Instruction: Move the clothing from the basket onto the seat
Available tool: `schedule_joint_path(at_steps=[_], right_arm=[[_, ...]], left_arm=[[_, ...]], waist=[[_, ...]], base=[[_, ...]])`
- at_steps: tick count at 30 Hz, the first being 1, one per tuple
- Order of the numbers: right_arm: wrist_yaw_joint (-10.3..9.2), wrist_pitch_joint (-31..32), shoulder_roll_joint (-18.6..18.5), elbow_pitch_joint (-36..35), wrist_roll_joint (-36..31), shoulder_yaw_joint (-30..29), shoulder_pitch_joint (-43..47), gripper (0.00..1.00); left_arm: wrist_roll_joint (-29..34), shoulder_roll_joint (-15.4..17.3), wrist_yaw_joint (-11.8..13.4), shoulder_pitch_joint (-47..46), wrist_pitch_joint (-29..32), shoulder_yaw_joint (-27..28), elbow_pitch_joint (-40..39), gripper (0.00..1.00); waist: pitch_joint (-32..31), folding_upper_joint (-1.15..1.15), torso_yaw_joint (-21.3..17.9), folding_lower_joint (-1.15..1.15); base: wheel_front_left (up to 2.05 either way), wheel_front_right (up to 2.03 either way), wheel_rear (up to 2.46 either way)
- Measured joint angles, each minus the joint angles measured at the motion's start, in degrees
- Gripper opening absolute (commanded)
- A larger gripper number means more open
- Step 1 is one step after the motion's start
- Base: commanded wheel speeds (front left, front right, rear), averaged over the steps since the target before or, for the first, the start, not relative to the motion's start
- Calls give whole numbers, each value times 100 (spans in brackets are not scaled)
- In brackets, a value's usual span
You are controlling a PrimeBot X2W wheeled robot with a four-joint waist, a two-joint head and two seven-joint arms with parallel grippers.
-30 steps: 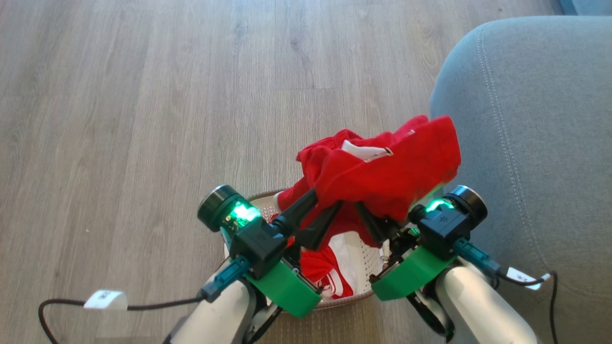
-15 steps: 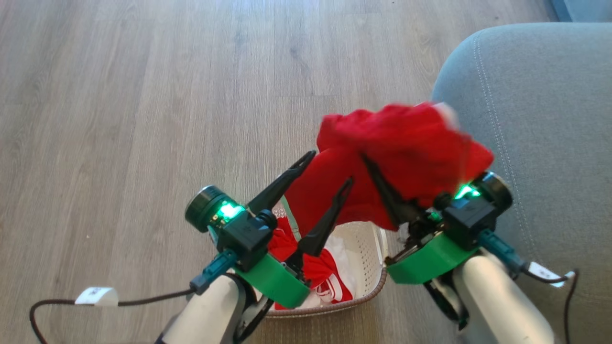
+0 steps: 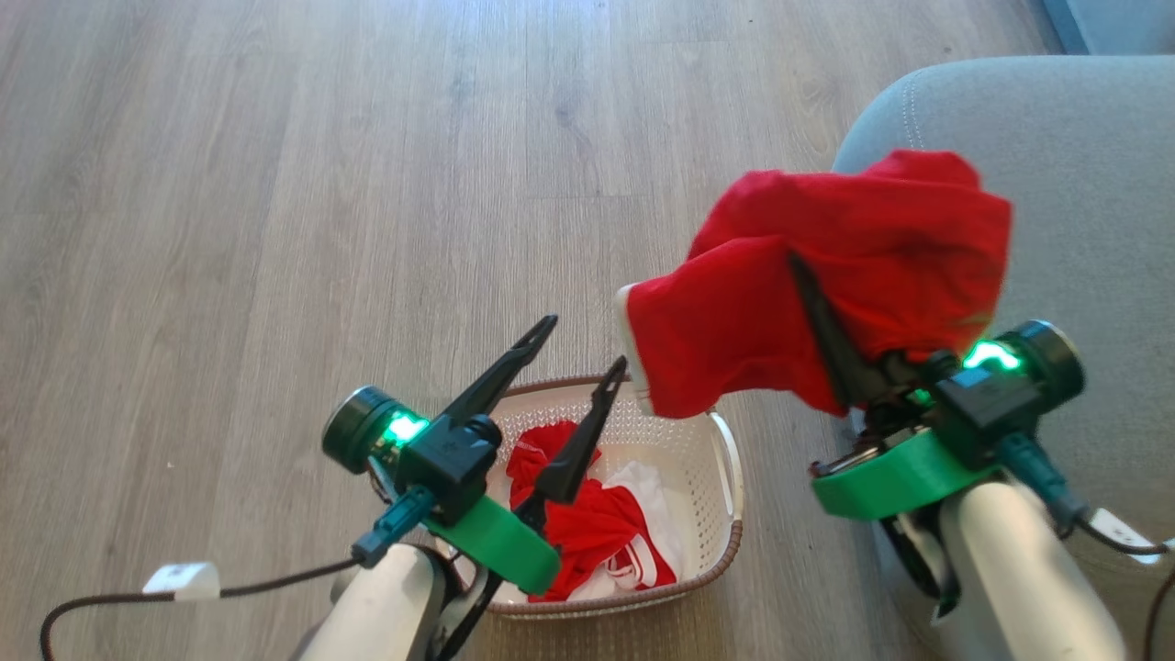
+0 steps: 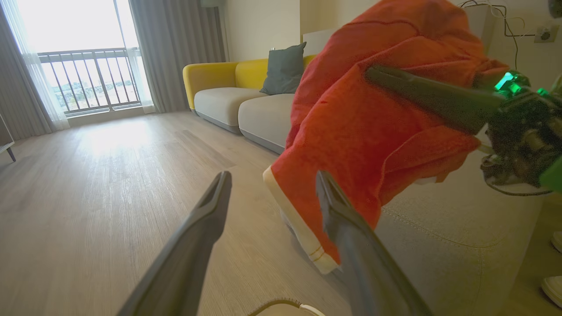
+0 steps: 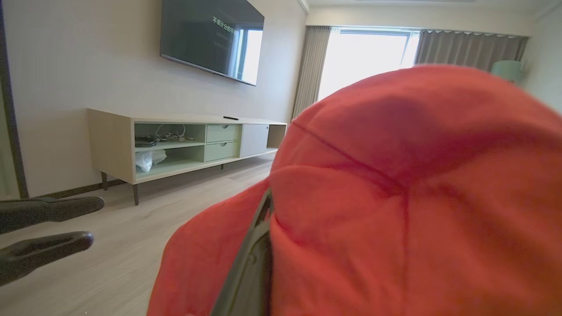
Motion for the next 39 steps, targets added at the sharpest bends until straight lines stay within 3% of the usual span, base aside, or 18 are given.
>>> schedule_joint_path(at_steps=[14, 24, 39], right_arm=[[0, 0, 136, -112, -71, -1034, 472, 0], [0, 0, 379, 301, 612, -1727, 995, 0], [-1, 0, 423, 358, 686, -1800, 1172, 0]], left_arm=[[286, 2, -2, 242, 0, 148, 486, 100], [356, 3, -3, 361, 0, 255, 895, 100], [374, 33, -3, 448, 1, 302, 1131, 100]], waist=[[28, 0, -25, 0], [22, 0, -5, 0], [76, 0, -153, 0]], base=[[0, 0, 0], [0, 0, 0], [0, 0, 0]])
